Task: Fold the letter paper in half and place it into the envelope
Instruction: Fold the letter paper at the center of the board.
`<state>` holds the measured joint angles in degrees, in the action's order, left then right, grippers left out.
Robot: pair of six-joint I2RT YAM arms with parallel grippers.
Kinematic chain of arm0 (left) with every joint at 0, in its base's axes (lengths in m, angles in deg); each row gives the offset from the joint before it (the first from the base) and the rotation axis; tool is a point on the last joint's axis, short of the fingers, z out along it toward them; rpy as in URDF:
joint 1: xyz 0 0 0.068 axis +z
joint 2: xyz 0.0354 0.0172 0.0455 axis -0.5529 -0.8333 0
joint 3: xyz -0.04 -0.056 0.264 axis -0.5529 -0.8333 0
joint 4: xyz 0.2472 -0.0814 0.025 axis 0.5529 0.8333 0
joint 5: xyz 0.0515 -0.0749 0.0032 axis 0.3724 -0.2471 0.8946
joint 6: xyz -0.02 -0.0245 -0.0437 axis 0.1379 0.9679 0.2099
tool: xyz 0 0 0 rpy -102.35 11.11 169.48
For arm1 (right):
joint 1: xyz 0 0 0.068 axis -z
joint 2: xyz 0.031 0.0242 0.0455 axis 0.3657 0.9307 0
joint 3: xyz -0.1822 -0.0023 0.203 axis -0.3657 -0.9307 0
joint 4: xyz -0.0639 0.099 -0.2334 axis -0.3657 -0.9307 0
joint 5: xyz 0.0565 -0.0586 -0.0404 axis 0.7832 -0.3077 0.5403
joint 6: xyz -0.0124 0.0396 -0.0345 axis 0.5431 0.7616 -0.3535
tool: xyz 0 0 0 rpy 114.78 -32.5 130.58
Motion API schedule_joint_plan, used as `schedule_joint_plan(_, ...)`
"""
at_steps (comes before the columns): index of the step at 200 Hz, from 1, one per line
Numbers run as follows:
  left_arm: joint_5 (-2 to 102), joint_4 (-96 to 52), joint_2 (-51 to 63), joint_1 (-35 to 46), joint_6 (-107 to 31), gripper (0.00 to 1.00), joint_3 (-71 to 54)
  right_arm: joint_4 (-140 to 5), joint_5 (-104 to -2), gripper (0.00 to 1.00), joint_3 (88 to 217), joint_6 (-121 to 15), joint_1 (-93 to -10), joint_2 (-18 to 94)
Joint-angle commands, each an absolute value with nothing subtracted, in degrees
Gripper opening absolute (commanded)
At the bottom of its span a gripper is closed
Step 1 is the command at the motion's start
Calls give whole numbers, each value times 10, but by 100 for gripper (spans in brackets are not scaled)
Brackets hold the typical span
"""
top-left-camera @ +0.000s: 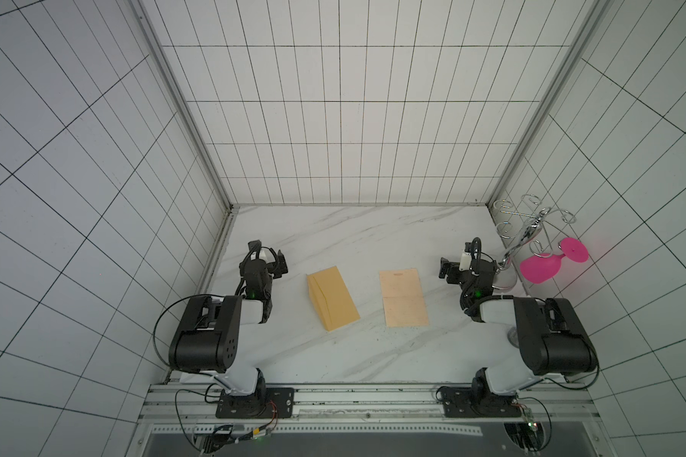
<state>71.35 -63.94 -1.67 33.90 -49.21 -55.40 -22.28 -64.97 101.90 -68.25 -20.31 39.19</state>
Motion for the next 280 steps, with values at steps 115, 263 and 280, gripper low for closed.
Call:
schedule_joint_plan(115, 671, -209, 72, 225, -410, 99, -230, -773, -829, 99, 1258, -528, -220, 222)
schedule_joint_plan(263, 458, -49, -164, -64, -285, 0, -40, -1042, -611, 99, 1253, -473, -318, 90)
schedule_joint_plan(280, 420, -2, -213, -64, -275, 0, 13, -1075, -622, 99, 1267, -508, -342, 91)
